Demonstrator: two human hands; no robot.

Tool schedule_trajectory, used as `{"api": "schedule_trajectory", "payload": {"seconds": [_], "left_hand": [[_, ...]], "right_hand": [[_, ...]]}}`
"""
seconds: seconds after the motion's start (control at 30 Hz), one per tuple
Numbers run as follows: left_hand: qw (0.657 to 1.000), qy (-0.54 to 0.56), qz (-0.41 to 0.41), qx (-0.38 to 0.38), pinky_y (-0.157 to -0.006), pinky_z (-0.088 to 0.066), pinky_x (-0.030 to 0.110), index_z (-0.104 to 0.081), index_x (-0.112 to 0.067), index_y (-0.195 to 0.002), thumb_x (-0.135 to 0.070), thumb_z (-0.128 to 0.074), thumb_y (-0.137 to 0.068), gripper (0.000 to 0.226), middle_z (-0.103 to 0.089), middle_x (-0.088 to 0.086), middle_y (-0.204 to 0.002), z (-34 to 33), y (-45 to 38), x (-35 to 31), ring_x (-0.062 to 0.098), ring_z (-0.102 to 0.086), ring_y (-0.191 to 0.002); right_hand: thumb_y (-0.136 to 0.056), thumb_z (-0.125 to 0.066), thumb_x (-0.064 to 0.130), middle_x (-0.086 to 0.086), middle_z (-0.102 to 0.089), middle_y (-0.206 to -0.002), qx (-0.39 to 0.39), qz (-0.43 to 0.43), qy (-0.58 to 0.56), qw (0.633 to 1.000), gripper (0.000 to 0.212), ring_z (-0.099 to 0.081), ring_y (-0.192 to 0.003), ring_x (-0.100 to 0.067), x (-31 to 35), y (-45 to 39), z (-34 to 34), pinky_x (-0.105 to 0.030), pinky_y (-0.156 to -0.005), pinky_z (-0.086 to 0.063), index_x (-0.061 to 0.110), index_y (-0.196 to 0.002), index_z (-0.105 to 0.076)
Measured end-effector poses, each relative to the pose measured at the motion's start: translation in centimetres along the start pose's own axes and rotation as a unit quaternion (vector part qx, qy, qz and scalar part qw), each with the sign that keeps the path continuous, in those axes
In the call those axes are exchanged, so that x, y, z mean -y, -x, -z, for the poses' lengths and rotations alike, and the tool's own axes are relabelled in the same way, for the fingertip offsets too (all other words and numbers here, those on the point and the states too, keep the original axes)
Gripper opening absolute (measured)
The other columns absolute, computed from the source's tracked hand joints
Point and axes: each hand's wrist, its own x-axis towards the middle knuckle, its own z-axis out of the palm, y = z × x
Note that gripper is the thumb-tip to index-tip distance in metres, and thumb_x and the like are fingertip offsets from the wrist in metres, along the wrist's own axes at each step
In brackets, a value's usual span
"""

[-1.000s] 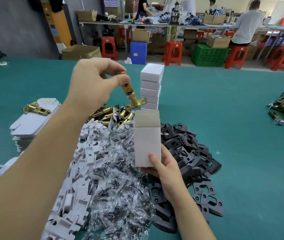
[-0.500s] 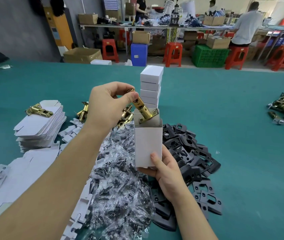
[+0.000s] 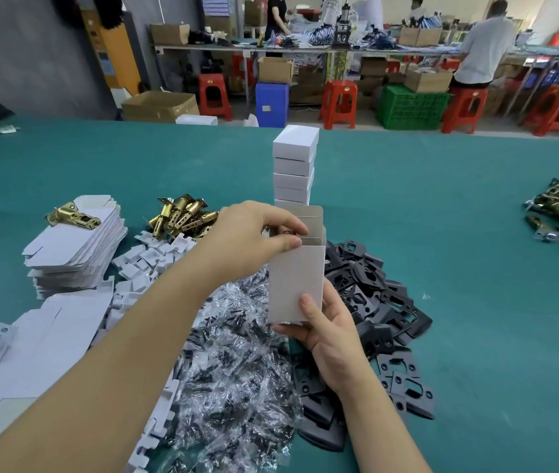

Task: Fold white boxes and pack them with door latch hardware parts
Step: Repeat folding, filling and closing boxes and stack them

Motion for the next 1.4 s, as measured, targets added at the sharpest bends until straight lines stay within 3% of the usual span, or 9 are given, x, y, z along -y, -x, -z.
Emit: {"api": "schedule_trajectory", "payload": {"seconds": [0.1, 0.2, 0.4, 0.53, 0.67, 0.87, 1.07, 1.27, 1.4], "left_hand": [[0.996, -0.083, -0.01, 0.007, -0.091, -0.041, 0.039, -0.077, -0.032, -0.095, -0.032, -0.069, -0.095, 0.008, -0.064, -0.016, -0.085, 0.3, -0.1, 0.1, -0.005, -0.053, -0.08], [0.984, -0.177, -0.001, -0.016, -0.1, -0.039, 0.044, -0.077, -0.027, -0.096, -0.033, -0.066, -0.097, 0.013, -0.064, -0.006, -0.101, 0.7, -0.2, 1.0, 0.016, -0.055, -0.1], [0.979, -0.166, 0.07, -0.098, -0.069, -0.047, 0.033, -0.072, -0.022, -0.09, -0.034, -0.061, -0.099, 0.018, -0.063, -0.008, -0.086, 2.0, 0.1, 5.0, 0.017, -0.059, -0.076], [0.943, -0.276, 0.187, -0.002, -0.056, -0.047, 0.028, -0.071, -0.022, -0.103, -0.024, -0.055, -0.101, 0.015, -0.068, -0.005, -0.09, 2.4, 0.4, 9.5, 0.011, -0.059, -0.064], [0.908, -0.313, 0.26, 0.098, -0.08, -0.059, 0.037, -0.067, -0.024, -0.118, -0.024, -0.057, -0.099, 0.021, -0.07, 0.0, -0.105, 1.3, 1.7, 13.2, 0.02, -0.065, -0.086], [0.901, -0.302, 0.28, 0.137, -0.086, -0.056, 0.038, -0.064, -0.025, -0.127, -0.037, -0.074, -0.091, 0.039, -0.066, 0.003, -0.119, 0.1, 2.3, 15.1, 0.025, -0.063, -0.102], [0.879, -0.38, 0.262, 0.124, -0.068, -0.052, 0.031, -0.069, -0.019, -0.107, -0.034, -0.074, -0.09, 0.023, -0.068, 0.0, -0.099, -0.6, 2.1, 15.5, 0.023, -0.065, -0.089], [0.877, -0.397, 0.245, 0.111, -0.064, -0.052, 0.03, -0.066, -0.022, -0.106, -0.032, -0.07, -0.09, 0.019, -0.063, -0.002, -0.1, -1.0, 2.3, 16.0, 0.02, -0.063, -0.086], [0.89, -0.38, 0.238, 0.086, -0.073, -0.058, 0.038, -0.061, -0.025, -0.109, -0.037, -0.072, -0.088, 0.027, -0.05, 0.002, -0.111, -0.5, 2.3, 15.8, 0.021, -0.06, -0.086]], "right_hand": [[-0.088, -0.079, 0.035, -0.013, -0.066, -0.133, -0.008, 0.002, 0.009, 1.0, 0.055, -0.068, -0.114, -0.032, -0.1, 0.0, 0.1, -0.04, -0.076, -0.063, 0.028, -0.139, -0.061], [-0.092, -0.073, 0.029, -0.01, -0.066, -0.134, -0.019, 0.006, 0.047, 0.999, 0.051, -0.07, -0.111, -0.033, -0.4, -0.1, 0.2, -0.039, -0.075, -0.063, 0.03, -0.141, -0.06], [-0.094, -0.07, 0.023, -0.006, -0.068, -0.133, -0.038, 0.011, 0.074, 0.997, 0.051, -0.071, -0.109, -0.035, -0.8, -0.2, 0.4, -0.037, -0.073, -0.064, 0.027, -0.143, -0.057], [-0.092, -0.072, 0.023, -0.004, -0.069, -0.131, -0.048, 0.003, 0.076, 0.996, 0.051, -0.072, -0.108, -0.035, -0.9, -0.3, 0.4, -0.039, -0.074, -0.065, 0.028, -0.141, -0.057], [-0.09, -0.074, 0.026, -0.002, -0.07, -0.129, -0.058, -0.005, 0.07, 0.996, 0.053, -0.072, -0.109, -0.034, -0.9, -0.3, 0.4, -0.039, -0.074, -0.065, 0.027, -0.14, -0.057], [-0.088, -0.072, 0.025, -0.003, -0.07, -0.129, -0.057, -0.006, 0.072, 0.996, 0.055, -0.072, -0.109, -0.033, -1.0, -0.4, 0.4, -0.038, -0.073, -0.065, 0.026, -0.14, -0.057], [-0.087, -0.073, 0.025, -0.001, -0.071, -0.128, -0.057, -0.006, 0.073, 0.996, 0.054, -0.071, -0.11, -0.033, -1.1, -0.4, 0.5, -0.038, -0.073, -0.065, 0.027, -0.139, -0.058], [-0.088, -0.074, 0.028, 0.0, -0.071, -0.128, -0.057, -0.008, 0.079, 0.995, 0.054, -0.072, -0.109, -0.034, -1.2, -0.4, 0.6, -0.038, -0.074, -0.065, 0.029, -0.139, -0.058], [-0.086, -0.076, 0.032, -0.001, -0.071, -0.127, -0.058, -0.008, 0.079, 0.995, 0.055, -0.072, -0.109, -0.034, -1.2, -0.5, 0.6, -0.037, -0.074, -0.064, 0.03, -0.138, -0.059]]}}
